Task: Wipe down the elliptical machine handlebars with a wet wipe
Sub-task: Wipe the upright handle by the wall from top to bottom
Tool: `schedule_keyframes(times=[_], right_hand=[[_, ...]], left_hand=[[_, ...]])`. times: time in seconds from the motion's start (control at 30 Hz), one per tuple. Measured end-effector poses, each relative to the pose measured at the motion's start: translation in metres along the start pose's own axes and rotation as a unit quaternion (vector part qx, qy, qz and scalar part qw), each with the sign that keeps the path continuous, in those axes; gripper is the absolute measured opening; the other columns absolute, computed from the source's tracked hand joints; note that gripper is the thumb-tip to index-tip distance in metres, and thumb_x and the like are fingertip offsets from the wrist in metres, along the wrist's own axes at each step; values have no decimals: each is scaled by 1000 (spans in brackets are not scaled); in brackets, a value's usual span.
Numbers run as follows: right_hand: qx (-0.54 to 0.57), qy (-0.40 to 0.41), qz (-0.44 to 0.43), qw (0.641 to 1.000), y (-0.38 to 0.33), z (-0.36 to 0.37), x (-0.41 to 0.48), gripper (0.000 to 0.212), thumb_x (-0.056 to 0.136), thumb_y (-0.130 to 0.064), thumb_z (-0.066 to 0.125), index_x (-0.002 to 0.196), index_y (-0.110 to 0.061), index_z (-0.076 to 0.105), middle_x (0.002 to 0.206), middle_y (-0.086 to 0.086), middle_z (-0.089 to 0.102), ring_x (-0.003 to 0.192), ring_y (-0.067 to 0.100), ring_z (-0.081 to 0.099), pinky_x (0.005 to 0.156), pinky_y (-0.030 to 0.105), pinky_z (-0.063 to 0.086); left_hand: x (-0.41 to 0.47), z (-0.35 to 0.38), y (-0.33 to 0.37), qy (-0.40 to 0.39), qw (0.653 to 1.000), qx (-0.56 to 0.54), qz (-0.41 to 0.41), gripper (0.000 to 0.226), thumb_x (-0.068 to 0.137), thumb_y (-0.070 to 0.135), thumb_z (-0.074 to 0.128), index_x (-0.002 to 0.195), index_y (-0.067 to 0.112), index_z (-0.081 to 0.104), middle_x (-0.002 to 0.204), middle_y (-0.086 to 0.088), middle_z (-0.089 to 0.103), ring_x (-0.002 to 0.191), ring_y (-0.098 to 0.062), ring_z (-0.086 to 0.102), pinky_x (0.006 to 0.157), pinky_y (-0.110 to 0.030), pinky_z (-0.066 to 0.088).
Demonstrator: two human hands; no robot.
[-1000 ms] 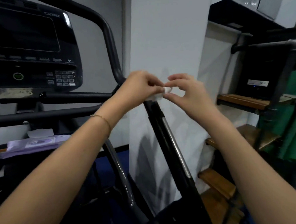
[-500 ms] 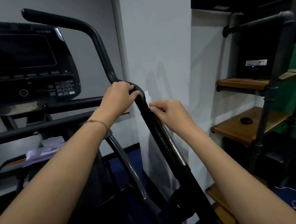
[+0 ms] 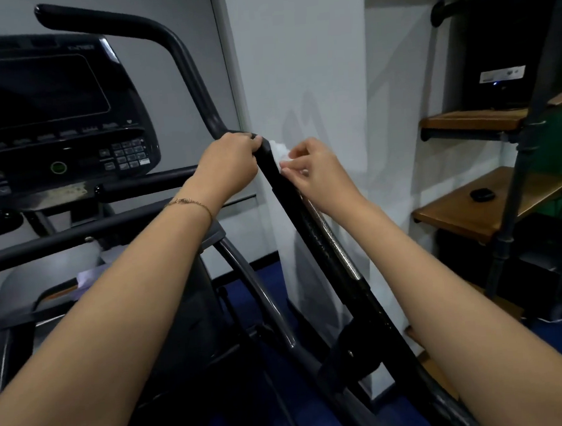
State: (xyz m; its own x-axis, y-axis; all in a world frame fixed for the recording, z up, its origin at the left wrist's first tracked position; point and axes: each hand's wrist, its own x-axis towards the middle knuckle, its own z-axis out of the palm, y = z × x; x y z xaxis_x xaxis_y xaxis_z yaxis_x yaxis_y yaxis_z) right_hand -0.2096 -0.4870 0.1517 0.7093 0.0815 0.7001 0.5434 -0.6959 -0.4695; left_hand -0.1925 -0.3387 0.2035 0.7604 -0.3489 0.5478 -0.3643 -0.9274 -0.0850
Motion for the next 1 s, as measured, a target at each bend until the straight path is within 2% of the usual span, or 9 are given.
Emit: schedule_keyframes(times=[0.17, 0.3, 0.4, 0.53, 0.63, 0.7, 0.83, 0.9, 1.0], right_hand=[[-7, -8, -50, 999, 7, 0, -23, 18, 86, -16, 61, 92, -5, 74, 101, 11, 60, 99, 26, 59, 85, 45, 49], [-22, -18, -40, 999, 0, -4, -14, 19, 87, -16, 60, 92, -4, 74, 99, 12, 59, 95, 27, 58, 82, 41, 48], [-68, -34, -68, 995, -2, -5, -22, 23, 85, -16, 56, 89, -4, 74, 97, 13, 59, 92, 31, 57, 77, 45, 50], [-143, -113, -126, 975, 0, -14, -43, 34, 85, -4, 46, 113, -4, 66, 114, 16, 51, 106, 35, 45, 91, 41, 44], [-159, -135, -105, 972, 1, -13, -29, 29, 94, -17, 44, 117, -11, 61, 122, 9, 46, 109, 27, 44, 90, 43, 44], [-108, -105, -59, 987, 3, -12, -28, 31, 93, -30, 48, 107, -8, 65, 111, 6, 52, 97, 19, 48, 86, 38, 46], [-53, -55, -49, 996, 3, -15, -43, 19, 85, -18, 63, 97, -5, 72, 91, -1, 51, 83, 10, 47, 72, 16, 33], [-33, -23, -5, 999, -1, -14, -34, 15, 84, -19, 65, 89, -6, 71, 87, -6, 49, 80, 9, 47, 62, 14, 28], [-45, 0, 30, 999, -6, -8, -30, 14, 84, -22, 64, 84, -9, 70, 83, -4, 50, 77, 10, 46, 61, 15, 29]], left_hand=[[0, -2, -1, -8, 999, 44, 14, 43, 91, 2, 33, 129, 7, 52, 131, -10, 56, 119, -31, 49, 95, -42, 45], [3, -8, 1, -36, 999, 30, -2, 49, 92, 1, 32, 137, 12, 47, 140, -7, 50, 127, -31, 43, 102, -38, 37], [4, -7, -3, -42, 999, 23, -1, 53, 91, -1, 32, 140, 14, 43, 145, -6, 44, 133, -29, 38, 107, -37, 35], [8, -5, -8, -47, 999, 7, -4, 54, 91, -2, 32, 140, 16, 44, 144, -6, 46, 132, -28, 39, 107, -35, 34], [8, -9, -3, -49, 999, 4, -8, 53, 90, -3, 33, 138, 15, 47, 135, -12, 53, 120, -31, 48, 98, -36, 41], [9, -10, -2, -47, 999, 4, -12, 54, 89, -4, 33, 137, 15, 47, 134, -13, 53, 117, -32, 50, 95, -36, 42], [6, -7, -3, -40, 999, -4, -9, 52, 90, -3, 33, 137, 14, 48, 134, -11, 53, 120, -31, 48, 97, -36, 41], [5, -7, -2, -38, 999, -11, -10, 48, 91, 0, 33, 135, 11, 50, 133, -13, 54, 121, -32, 48, 98, -37, 41], [5, -4, -1, -21, 1000, -15, -4, 37, 94, 13, 37, 123, 4, 57, 122, -15, 61, 114, -33, 52, 92, -37, 44]])
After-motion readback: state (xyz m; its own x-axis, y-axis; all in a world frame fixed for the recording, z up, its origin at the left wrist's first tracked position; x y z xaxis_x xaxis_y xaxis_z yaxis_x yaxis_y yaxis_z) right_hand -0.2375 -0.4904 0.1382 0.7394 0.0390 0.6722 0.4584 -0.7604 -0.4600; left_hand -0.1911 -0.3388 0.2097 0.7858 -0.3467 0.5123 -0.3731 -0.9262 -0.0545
